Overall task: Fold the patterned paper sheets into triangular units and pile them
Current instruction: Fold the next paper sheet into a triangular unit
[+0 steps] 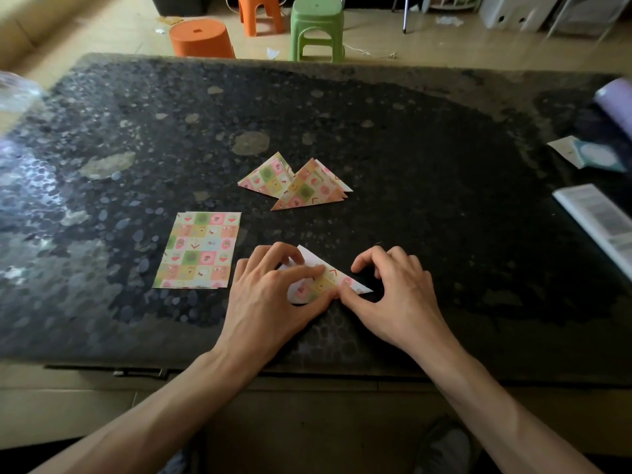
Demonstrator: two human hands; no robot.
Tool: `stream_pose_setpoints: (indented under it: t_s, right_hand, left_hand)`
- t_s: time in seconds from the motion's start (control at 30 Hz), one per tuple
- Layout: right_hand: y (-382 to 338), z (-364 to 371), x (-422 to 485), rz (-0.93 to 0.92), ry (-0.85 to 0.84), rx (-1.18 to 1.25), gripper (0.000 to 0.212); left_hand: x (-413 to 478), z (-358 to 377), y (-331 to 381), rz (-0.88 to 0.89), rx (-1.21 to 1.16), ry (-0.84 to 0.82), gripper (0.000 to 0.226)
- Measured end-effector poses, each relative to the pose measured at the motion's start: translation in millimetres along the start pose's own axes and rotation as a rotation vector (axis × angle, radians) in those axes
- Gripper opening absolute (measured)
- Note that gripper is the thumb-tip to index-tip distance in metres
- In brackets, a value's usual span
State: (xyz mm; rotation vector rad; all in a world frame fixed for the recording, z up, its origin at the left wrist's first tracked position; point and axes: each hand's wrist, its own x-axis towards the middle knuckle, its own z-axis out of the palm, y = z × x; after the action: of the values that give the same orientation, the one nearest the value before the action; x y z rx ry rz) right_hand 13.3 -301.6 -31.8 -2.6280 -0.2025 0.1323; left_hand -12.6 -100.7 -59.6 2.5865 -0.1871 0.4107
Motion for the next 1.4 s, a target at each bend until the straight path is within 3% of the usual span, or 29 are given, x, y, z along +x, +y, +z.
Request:
stream_pose_setpoints:
  t_s: [0.37, 0.6, 1.13, 1.4]
  right_hand:
    - [4.6, 1.3, 4.9, 0.005, -0.031, -0.011, 0.035]
    - [2.8, 5.4, 3.8, 0.004, -0.028, -0.05, 0.046]
    - [4.5, 2.3, 6.0, 0.017, -0.05, -0.03, 0.045]
    - [-3.1, -1.2, 5.0, 0.061, -0.084, -0.041, 0.047]
  left_hand:
    - [-4.3, 2.1, -6.8, 0.041, 0.02, -0.03, 0.028]
    - [-1.9, 1.1, -7.1, 0.017, 0.022, -0.054, 0.034]
    - [17.3, -25.8, -35.5, 0.125, 0.008, -0.444, 0.046]
    - [20.6, -32.5, -47.7, 0.147, -0.05, -0.495, 0.052]
